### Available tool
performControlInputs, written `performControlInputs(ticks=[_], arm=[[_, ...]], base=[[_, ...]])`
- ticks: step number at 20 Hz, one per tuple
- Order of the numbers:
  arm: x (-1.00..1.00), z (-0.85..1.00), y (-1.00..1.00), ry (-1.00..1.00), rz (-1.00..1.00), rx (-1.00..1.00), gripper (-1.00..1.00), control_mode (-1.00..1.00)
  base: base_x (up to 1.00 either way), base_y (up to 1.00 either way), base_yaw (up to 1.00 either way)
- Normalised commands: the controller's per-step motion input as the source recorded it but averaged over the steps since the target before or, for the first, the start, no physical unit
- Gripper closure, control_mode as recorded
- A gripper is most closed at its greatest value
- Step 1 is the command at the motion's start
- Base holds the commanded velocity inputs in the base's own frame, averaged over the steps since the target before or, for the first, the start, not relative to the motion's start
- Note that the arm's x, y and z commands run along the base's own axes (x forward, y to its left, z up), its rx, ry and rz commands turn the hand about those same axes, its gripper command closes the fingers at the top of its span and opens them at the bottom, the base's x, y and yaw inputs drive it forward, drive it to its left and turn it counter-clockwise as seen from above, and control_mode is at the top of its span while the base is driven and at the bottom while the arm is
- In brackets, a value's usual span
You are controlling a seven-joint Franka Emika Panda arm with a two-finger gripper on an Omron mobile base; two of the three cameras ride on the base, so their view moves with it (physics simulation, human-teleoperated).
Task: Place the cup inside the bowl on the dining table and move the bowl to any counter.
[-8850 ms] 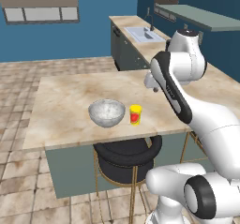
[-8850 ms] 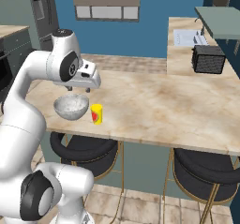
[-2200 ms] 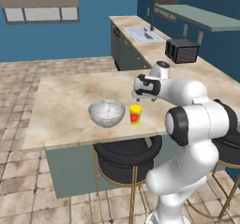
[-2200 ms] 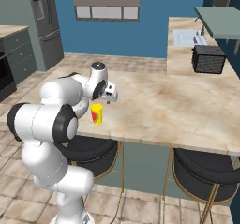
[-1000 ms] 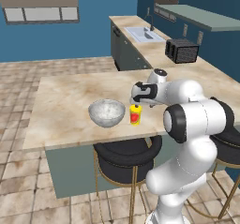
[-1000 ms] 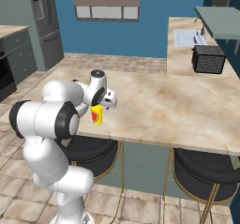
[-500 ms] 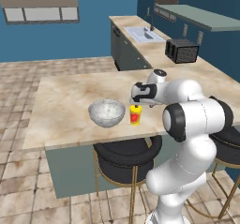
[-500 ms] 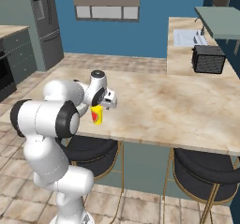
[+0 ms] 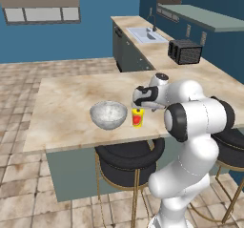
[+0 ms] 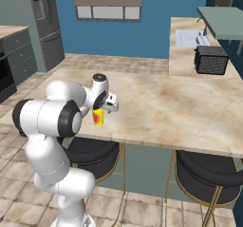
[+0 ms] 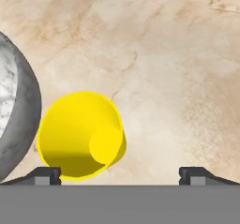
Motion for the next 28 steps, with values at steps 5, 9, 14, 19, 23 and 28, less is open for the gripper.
performControlInputs(ticks=[5, 9, 14, 19, 23, 28], arm=[[0.1, -0.08, 0.0, 0.0, 0.0, 0.0, -1.0, -1.0], [0.19, 0.0, 0.0, 0.0, 0.0, 0.0, -1.0, -1.0], [0.24, 0.0, 0.0, 0.0, 0.0, 0.0, -1.0, -1.0], [0.04, -0.06, 0.0, 0.0, 0.0, 0.0, -1.0, -1.0], [0.0, -0.17, 0.0, 0.0, 0.0, 0.0, -1.0, -1.0], [0.0, -0.15, 0.0, 0.0, 0.0, 0.0, -1.0, -1.0]], base=[[0.0, 0.0, 0.0], [0.0, 0.0, 0.0], [0.0, 0.0, 0.0], [0.0, 0.0, 0.0], [0.0, 0.0, 0.0], [0.0, 0.0, 0.0]])
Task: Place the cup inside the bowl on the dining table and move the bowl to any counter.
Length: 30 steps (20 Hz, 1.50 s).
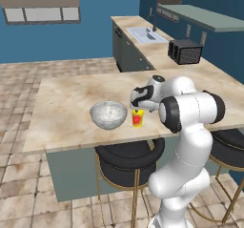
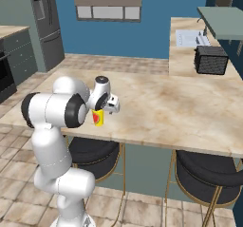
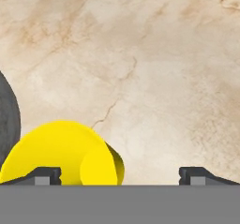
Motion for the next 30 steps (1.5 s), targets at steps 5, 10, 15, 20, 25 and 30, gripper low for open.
performControlInputs(ticks=[5, 10, 15, 20, 25, 30], arm=[[0.0, 0.0, 0.0, 0.01, 0.0, 0.0, -1.0, -1.0], [0.0, 0.0, 0.0, 0.0, 0.0, 0.0, -1.0, -1.0], [0.0, 0.0, 0.0, 0.0, 0.0, 0.0, 1.0, -1.0], [0.0, 0.0, 0.0, 0.0, 0.0, 0.0, 1.0, -1.0], [0.0, 0.0, 0.0, 0.0, 0.0, 0.0, 1.0, -1.0], [-0.05, 0.02, 0.0, -0.05, 0.0, 0.0, 1.0, -1.0]], base=[[0.0, 0.0, 0.0], [0.0, 0.0, 0.0], [0.0, 0.0, 0.0], [0.0, 0.0, 0.0], [0.0, 0.0, 0.0], [0.0, 0.0, 0.0]])
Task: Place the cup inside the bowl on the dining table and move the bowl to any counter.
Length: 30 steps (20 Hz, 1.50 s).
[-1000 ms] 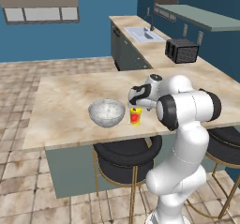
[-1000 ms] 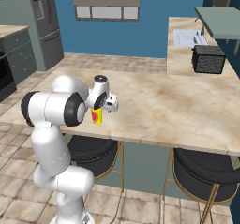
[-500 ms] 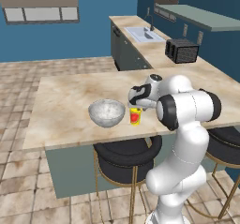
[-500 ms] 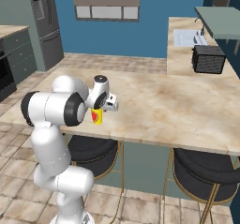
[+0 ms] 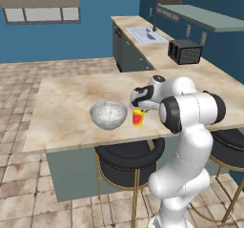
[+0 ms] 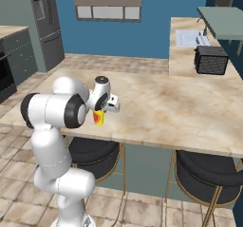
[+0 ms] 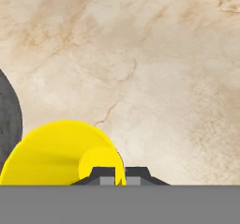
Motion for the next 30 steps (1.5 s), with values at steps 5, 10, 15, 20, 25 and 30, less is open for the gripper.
performControlInputs(ticks=[5, 10, 15, 20, 25, 30], arm=[[-0.07, 0.29, 0.0, -0.11, 0.0, 0.0, 1.0, -1.0], [-0.09, 0.44, 0.0, -0.12, 0.0, 0.0, 1.0, -1.0], [-0.02, 0.37, 0.0, -0.06, 0.0, 0.0, 1.0, -1.0], [0.0, 0.26, 0.0, 0.0, 0.0, 0.0, 1.0, -1.0], [0.0, 0.31, 0.0, 0.0, 0.0, 0.0, 1.0, -1.0], [0.0, 0.29, 0.0, 0.0, 0.0, 0.0, 1.0, -1.0]], base=[[0.0, 0.0, 0.0], [0.0, 0.0, 0.0], [0.0, 0.0, 0.0], [0.0, 0.0, 0.0], [0.0, 0.0, 0.0], [0.0, 0.0, 0.0]])
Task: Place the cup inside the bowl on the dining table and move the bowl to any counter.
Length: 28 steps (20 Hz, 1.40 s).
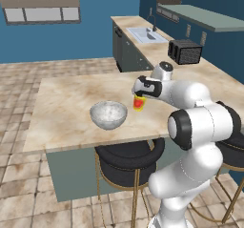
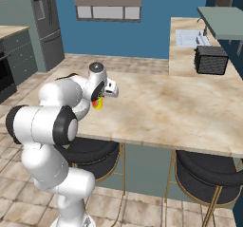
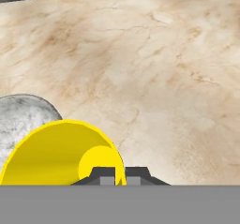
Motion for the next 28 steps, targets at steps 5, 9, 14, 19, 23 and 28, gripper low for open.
performControlInputs(ticks=[5, 9, 14, 19, 23, 28], arm=[[0.0, 0.31, 0.06, 0.01, 0.0, 0.0, 1.0, -1.0], [0.0, 0.25, 0.16, 0.0, 0.0, 0.0, 1.0, -1.0], [0.0, 0.23, 0.17, 0.0, 0.0, 0.03, 1.0, -1.0], [-0.02, 0.06, 0.22, 0.01, 0.0, 0.05, 1.0, -1.0], [0.0, 0.0, 0.35, 0.07, 0.0, 0.05, 1.0, -1.0], [0.0, 0.0, 0.37, 0.07, 0.0, 0.05, 1.0, -1.0]], base=[[0.0, 0.0, 0.0], [0.0, 0.0, 0.0], [0.0, 0.0, 0.0], [0.0, 0.0, 0.0], [0.0, 0.0, 0.0], [0.0, 0.0, 0.0]])
